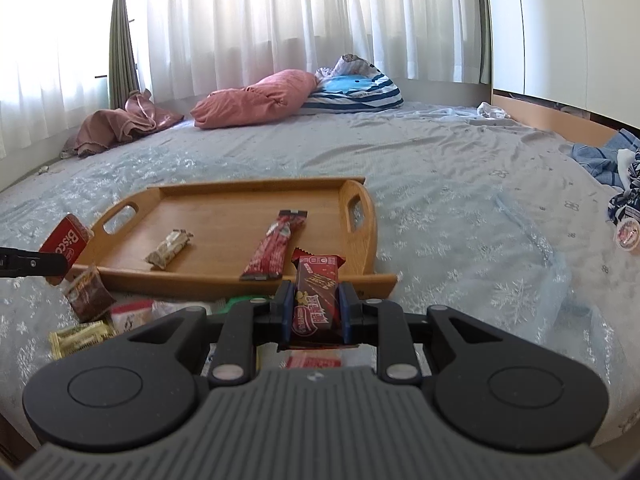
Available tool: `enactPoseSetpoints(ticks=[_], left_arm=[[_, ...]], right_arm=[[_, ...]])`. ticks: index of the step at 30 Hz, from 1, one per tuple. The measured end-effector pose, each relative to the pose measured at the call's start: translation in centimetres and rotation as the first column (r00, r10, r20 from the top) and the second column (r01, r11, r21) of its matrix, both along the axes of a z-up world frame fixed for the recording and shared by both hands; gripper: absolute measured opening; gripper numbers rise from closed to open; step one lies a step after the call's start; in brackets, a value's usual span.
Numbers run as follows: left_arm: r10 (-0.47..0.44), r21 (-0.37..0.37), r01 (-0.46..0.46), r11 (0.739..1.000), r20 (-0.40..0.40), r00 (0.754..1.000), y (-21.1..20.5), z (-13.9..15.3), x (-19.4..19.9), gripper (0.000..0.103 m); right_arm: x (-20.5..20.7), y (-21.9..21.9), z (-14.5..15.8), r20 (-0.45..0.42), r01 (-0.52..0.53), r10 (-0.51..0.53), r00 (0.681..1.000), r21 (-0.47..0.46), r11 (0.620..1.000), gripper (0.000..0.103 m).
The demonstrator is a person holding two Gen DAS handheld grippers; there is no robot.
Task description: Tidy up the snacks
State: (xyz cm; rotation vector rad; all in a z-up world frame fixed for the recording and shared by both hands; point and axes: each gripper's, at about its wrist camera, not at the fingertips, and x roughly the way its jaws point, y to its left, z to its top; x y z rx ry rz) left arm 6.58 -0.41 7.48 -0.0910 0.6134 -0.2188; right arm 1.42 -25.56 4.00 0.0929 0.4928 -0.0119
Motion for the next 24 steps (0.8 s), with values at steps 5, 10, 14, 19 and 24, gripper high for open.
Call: enactPoseSetpoints(ticks=[5, 10, 14, 19, 24], left_arm=[[-0.007, -0.009, 0.007, 1.000, 0.000, 1.000, -0.2, 0.5, 1.0, 0.006], [0.014, -0.072, -0.017, 0.997, -0.039, 0.999, 0.3, 0.7, 3.0, 0.006], [0.022, -0.089, -0.027, 0.996, -0.055, 0.998, 0.6, 0.8, 4.4, 0.006], [0.005, -0.099, -0.013, 0.995, -0.085, 0.996, 0.4, 0.4, 6.3, 0.006], [0.001, -0.113, -0.016, 0.994, -0.131, 0.991, 0.1, -0.5, 8.8, 0.006]], right_arm=[[0.8, 0.1, 0.7, 0.015, -0.006, 0.006, 1.000, 0.016, 1.000, 0.027], [1.7, 0.5, 1.5, 0.042, -0.016, 0.016, 0.999, 0.003, 1.000, 0.027], [2.7, 0.8, 2.0, 0.050, -0.026, 0.026, 0.998, -0.013, 1.000, 0.027], [4.7, 0.8, 1.9, 0.025, -0.022, 0.022, 0.999, -0.010, 1.000, 0.027], [7.2, 0.4, 1.6, -0.007, -0.006, 0.006, 1.000, 0.005, 1.000, 0.027]])
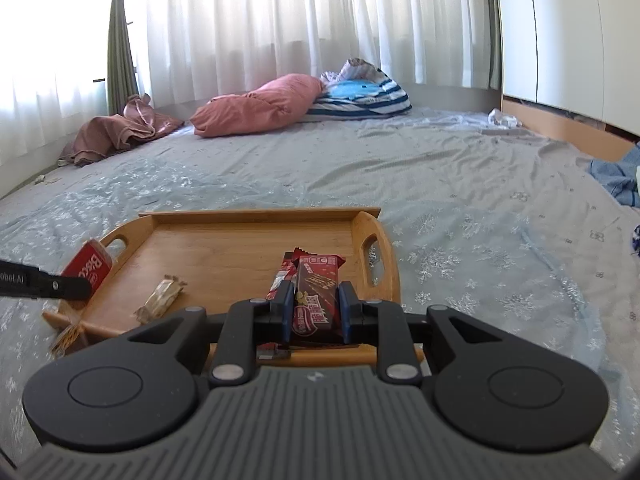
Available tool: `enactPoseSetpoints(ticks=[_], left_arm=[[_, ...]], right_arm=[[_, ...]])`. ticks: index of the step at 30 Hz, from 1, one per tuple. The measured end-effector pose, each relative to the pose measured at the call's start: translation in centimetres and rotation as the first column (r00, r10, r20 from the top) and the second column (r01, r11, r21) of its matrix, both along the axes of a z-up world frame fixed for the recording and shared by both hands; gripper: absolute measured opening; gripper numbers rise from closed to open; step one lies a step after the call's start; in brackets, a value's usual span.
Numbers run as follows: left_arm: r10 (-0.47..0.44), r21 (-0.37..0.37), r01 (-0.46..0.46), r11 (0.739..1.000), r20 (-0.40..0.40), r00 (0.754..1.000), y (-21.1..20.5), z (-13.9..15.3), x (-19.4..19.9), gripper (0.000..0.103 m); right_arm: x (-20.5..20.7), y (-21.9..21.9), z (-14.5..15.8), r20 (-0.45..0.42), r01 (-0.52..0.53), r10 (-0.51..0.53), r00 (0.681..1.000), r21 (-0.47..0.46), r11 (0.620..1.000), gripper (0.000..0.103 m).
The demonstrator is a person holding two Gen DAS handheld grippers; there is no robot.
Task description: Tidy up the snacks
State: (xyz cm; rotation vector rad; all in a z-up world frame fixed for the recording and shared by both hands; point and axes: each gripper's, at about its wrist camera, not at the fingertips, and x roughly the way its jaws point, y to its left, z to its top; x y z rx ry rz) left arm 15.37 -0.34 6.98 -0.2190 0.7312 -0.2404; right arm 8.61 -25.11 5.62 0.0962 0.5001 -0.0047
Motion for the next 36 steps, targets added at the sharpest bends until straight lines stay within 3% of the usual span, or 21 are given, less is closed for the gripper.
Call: enactPoseSetpoints(ticks=[13, 36], left_arm=[[-0.003, 0.006, 0.004, 1.000, -0.075, 0.997, -0.7, -2.5, 4.0, 0.006], [-0.006, 0.027, 0.009, 1.000, -0.102, 0.995, -1.5, -3.9, 5.2, 0.006]], right_arm=[[5.4, 0.0, -2.8, -0.123, 0.036, -0.031, 0.992, 0.031, 0.999, 0.027], [7.8, 1.1, -4.2, -0.170, 0.050, -0.038, 0.985, 0.063, 0.997, 0.027]])
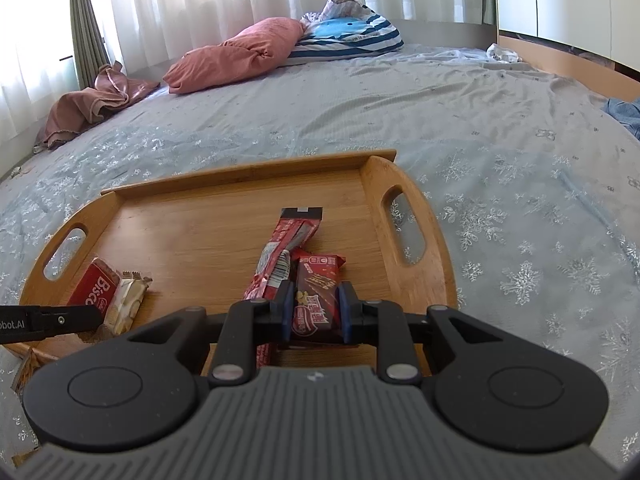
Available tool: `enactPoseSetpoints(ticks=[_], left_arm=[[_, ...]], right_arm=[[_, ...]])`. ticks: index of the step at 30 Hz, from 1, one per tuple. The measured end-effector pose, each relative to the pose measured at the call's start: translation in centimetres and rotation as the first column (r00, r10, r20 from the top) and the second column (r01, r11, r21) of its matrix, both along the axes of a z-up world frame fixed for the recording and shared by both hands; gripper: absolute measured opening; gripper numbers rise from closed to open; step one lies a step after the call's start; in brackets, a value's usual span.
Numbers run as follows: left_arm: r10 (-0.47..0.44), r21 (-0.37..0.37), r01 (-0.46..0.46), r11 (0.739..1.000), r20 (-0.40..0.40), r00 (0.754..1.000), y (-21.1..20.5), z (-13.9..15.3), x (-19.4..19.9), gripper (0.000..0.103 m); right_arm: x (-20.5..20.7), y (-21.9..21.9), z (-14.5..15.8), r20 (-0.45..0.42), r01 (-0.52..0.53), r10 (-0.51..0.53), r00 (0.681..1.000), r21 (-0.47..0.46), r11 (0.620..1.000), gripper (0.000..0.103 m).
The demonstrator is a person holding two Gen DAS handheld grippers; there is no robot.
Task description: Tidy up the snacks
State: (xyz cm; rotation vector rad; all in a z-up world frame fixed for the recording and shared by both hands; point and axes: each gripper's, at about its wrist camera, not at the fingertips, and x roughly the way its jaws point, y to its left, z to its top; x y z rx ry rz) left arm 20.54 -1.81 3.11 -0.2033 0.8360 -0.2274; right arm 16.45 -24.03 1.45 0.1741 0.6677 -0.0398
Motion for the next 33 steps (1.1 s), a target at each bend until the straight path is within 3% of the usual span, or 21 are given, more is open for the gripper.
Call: enactPoseSetpoints(ticks=[26, 28, 33], left_arm=[[0.007, 0.006, -0.007, 1.000, 0.004, 1.000, -0.10, -0.39, -0.01, 0.008], [0.011, 0.010, -0.011, 1.000, 0.008, 1.000, -0.04, -0.34, -0.08, 0.012], [0.017, 0.033, -0.018, 0.999, 0.030, 0.999, 0.15, -0.05, -0.41, 0.038]], right_arm=[[-0.25, -0.30, -0.62, -0.010, 0.004, -0.004, 1.000, 0.024, 1.000, 0.031], [-0.31, -0.34, -0.57, -0.009, 0.005, -0.005, 1.000, 0.026, 1.000, 0.033], [-0.50, -0.38, -0.34, -0.002, -0.006, 0.006, 1.000, 0.011, 1.000, 0.037]])
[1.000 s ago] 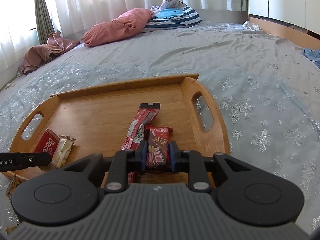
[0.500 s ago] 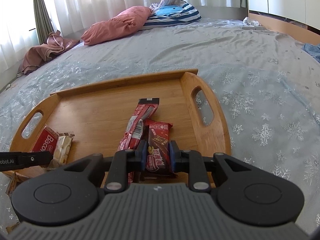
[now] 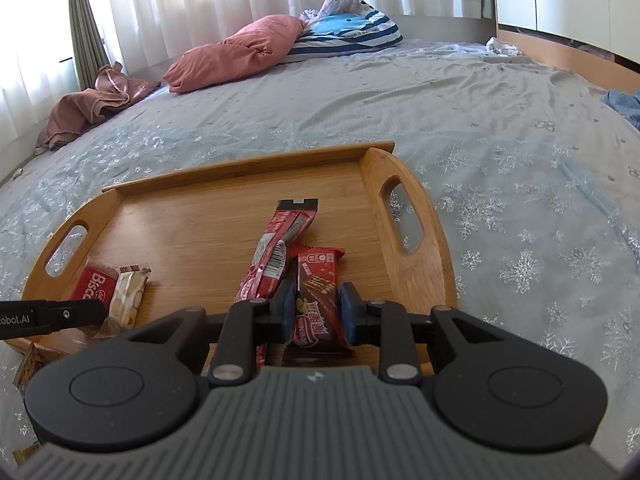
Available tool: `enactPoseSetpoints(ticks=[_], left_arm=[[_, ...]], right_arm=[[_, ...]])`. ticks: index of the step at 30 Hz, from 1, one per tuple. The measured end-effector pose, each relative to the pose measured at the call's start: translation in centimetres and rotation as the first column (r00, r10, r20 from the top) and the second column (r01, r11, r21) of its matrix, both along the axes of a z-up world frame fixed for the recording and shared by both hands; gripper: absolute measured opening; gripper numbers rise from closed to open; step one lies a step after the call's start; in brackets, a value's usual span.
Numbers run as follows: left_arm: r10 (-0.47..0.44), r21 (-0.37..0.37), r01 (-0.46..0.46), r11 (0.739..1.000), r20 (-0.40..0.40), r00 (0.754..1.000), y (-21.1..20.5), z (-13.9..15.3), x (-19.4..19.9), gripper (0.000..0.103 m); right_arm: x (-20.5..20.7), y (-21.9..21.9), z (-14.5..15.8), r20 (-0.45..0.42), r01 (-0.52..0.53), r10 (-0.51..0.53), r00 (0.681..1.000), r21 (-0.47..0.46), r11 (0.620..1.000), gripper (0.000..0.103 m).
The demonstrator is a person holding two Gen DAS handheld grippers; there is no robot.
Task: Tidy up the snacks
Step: 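Open both tools to drop the stick packet and chocolate bar onto the tray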
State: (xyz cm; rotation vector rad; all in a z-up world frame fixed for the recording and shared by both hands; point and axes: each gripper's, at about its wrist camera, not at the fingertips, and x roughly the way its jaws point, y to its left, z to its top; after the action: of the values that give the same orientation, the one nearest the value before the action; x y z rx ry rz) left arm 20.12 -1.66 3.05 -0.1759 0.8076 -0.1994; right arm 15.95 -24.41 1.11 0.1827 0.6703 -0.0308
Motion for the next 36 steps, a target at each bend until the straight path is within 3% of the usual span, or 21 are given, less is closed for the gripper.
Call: enactPoseSetpoints(ticks=[3, 7, 9, 12, 24, 36], left_arm=[[-0.001, 0.024, 0.001, 1.000, 0.015, 1.000, 0.1, 0.2, -0.4, 0.042], [0.003, 0.035, -0.004, 0.999, 0.026, 1.000, 0.5, 0.5, -0.9, 0.052], [0.002, 0.039, -0.003, 0.999, 0.030, 1.000, 0.7, 0.6, -1.3, 0.067], [-0.003, 0.052, -0.001, 0.999, 0.066, 0.998, 1.0, 1.0, -2.5, 0.081], [-0.029, 0.085, 0.019, 0.996, 0.117, 0.993, 1.8, 1.9, -6.6, 0.095], [-0.030, 0.104, 0.021, 0.994, 0.085, 0.996, 2.9, 0.4, -9.2, 0.097]], right_arm=[[-0.2, 0.1, 0.1, 0.005, -0.009, 0.010, 1.000, -0.027, 1.000, 0.047], [-0.7, -0.1, 0.4, 0.011, -0.013, 0.013, 1.000, -0.037, 0.999, 0.050], [-1.0, -0.2, 0.6, 0.015, -0.016, 0.017, 1.000, -0.039, 0.999, 0.052], [-1.8, -0.3, 0.9, 0.028, -0.025, 0.026, 0.999, -0.058, 0.998, 0.057], [-5.6, -0.9, 1.5, 0.062, -0.053, 0.056, 0.997, -0.061, 0.997, 0.073], [-9.0, -0.2, 1.5, 0.077, -0.098, 0.105, 0.992, -0.080, 0.992, 0.083]])
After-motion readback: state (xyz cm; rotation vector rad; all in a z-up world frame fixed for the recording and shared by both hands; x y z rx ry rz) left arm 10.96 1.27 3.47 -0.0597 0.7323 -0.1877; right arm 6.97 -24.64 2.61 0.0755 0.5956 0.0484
